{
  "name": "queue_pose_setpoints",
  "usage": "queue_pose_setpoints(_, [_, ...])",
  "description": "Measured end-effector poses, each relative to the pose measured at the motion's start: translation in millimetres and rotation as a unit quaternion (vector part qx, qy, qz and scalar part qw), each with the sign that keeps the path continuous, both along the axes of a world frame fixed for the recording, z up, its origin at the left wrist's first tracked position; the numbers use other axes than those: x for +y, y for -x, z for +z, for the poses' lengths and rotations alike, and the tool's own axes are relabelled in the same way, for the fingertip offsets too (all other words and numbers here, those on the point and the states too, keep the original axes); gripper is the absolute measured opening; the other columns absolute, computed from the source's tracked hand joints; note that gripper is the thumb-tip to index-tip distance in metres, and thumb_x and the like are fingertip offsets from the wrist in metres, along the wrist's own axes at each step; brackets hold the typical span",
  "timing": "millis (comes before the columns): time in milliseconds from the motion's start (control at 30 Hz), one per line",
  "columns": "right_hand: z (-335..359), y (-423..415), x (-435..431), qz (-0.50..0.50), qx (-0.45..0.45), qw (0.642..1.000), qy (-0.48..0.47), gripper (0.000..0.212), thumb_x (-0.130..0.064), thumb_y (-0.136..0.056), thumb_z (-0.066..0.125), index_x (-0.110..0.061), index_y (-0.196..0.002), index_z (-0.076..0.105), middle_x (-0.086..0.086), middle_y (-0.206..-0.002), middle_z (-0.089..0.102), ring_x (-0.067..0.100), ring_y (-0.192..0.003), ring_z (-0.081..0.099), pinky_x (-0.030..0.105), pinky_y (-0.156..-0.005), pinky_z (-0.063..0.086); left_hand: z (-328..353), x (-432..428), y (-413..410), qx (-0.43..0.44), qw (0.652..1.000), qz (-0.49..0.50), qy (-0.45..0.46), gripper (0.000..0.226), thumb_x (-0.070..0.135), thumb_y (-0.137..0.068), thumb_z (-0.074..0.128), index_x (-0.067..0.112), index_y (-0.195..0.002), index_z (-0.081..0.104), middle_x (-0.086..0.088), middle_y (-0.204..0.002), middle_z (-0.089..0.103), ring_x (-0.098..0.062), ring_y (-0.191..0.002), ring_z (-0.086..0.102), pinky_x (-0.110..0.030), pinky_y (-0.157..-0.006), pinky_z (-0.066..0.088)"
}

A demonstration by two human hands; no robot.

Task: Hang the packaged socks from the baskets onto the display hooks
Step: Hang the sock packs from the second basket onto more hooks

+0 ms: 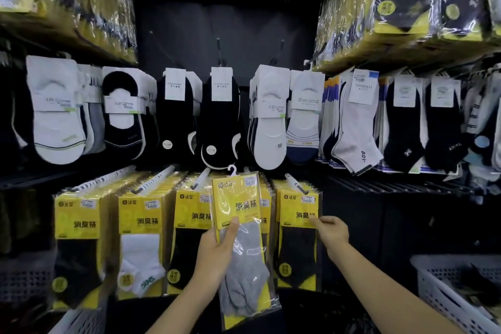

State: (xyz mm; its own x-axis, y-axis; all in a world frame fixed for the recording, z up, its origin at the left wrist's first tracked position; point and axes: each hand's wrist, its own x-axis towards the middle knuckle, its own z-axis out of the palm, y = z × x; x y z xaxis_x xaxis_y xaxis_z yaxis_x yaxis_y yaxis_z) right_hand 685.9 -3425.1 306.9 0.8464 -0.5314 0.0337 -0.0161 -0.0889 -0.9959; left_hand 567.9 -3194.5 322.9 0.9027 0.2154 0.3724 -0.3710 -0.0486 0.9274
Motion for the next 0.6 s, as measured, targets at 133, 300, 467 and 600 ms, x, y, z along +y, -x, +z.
queue_pose_setpoints(133, [-12.8,9.0,-3.4,-0.038,0.016,0.999,-0.002,0.029,-0.017,-0.08,0.075,-0.005,-0.102,0.061,0.013,-0.105,0.065,0.028,-0.094,0.06,0.035,-0.082,0.048,-3.8,-3.2,3.5,-0.044,0.998,-0.035,0.003,0.042,0.027,-0.093,0.054,-0.015,-0.092,0.055,0.004,-0.081,0.055,0.002,-0.083,0.046,-0.004,-0.077,0.029])
queue_pose_setpoints(300, [4.6,45.3,11.8,0.162,-0.076,0.982,-0.056,0.017,-0.027,-0.091,0.061,-0.012,-0.098,0.062,0.006,-0.1,0.068,0.015,-0.087,0.065,0.025,-0.072,0.055,-15.0,-15.5,3.2,-0.046,0.997,-0.047,-0.044,0.015,0.028,-0.089,0.058,0.034,-0.102,0.062,0.013,-0.092,0.072,0.004,-0.092,0.064,-0.009,-0.068,0.049])
queue_pose_setpoints(467, [21.0,77.4,33.3,0.234,-0.11,0.965,-0.041,0.027,-0.031,-0.097,0.051,-0.009,-0.099,0.066,0.006,-0.091,0.073,0.016,-0.083,0.07,0.025,-0.071,0.057,-25.9,-48.5,-6.2,-0.013,0.996,-0.084,-0.042,0.013,0.023,-0.09,0.061,0.026,-0.101,0.067,0.014,-0.088,0.073,0.002,-0.086,0.067,-0.007,-0.069,0.047])
queue_pose_setpoints(600, [12.8,83.9,22.0,0.187,-0.128,0.971,-0.072,0.013,-0.014,-0.093,0.058,-0.005,-0.103,0.062,0.008,-0.092,0.072,0.014,-0.078,0.069,0.023,-0.066,0.056,-30.2,-71.3,-15.6,0.034,0.993,-0.103,-0.037,0.018,0.024,-0.09,0.061,0.018,-0.107,0.065,0.004,-0.096,0.072,-0.013,-0.092,0.068,-0.012,-0.07,0.051])
